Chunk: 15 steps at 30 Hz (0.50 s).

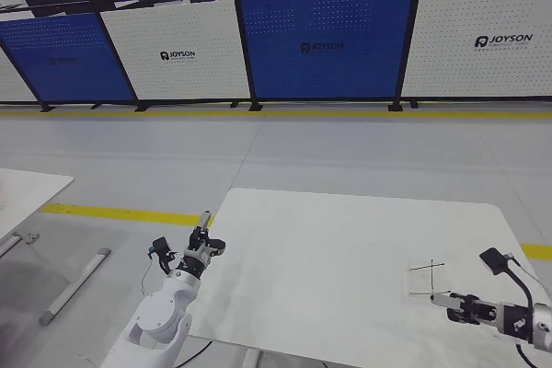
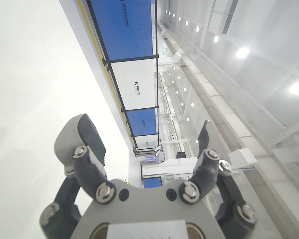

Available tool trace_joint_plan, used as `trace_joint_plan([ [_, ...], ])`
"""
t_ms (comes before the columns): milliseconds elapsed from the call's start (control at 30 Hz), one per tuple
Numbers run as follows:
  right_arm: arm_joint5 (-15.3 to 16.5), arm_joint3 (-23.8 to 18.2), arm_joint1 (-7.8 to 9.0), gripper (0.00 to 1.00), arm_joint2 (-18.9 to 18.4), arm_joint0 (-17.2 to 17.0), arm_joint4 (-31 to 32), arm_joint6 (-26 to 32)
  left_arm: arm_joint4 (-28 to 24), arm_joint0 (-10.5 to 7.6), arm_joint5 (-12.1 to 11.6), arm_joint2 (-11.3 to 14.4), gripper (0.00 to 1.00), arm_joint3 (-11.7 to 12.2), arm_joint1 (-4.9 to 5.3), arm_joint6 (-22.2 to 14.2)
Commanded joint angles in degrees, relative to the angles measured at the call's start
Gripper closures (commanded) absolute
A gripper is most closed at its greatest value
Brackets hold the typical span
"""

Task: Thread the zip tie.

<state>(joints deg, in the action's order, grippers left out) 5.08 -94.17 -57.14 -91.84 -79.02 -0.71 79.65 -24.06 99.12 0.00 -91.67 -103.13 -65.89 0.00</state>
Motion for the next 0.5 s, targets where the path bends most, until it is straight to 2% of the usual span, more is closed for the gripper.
trace_joint_plan([
  [0, -0.61, 0.9, 0.2, 0.0, 0.88, 0.97, 0.03, -0.01, 0.0, 0.0, 0.0, 0.0, 0.0, 0.0, 0.0, 0.0],
  [367, -0.61, 0.9, 0.2, 0.0, 0.88, 0.97, 0.03, -0.01, 0.0, 0.0, 0.0, 0.0, 0.0, 0.0, 0.0, 0.0],
  [433, -0.12, 1.64, 0.27, 0.0, 0.98, 0.93, -3.82, -0.01, 0.0, 0.0, 0.0, 0.0, 0.0, 0.0, 0.0, 0.0],
  [467, 1.13, 2.4, 0.66, 0.0, 0.76, 0.92, -6.87, -0.01, 0.0, 0.0, 0.0, 0.0, 0.0, 0.0, 0.0, 0.0],
])
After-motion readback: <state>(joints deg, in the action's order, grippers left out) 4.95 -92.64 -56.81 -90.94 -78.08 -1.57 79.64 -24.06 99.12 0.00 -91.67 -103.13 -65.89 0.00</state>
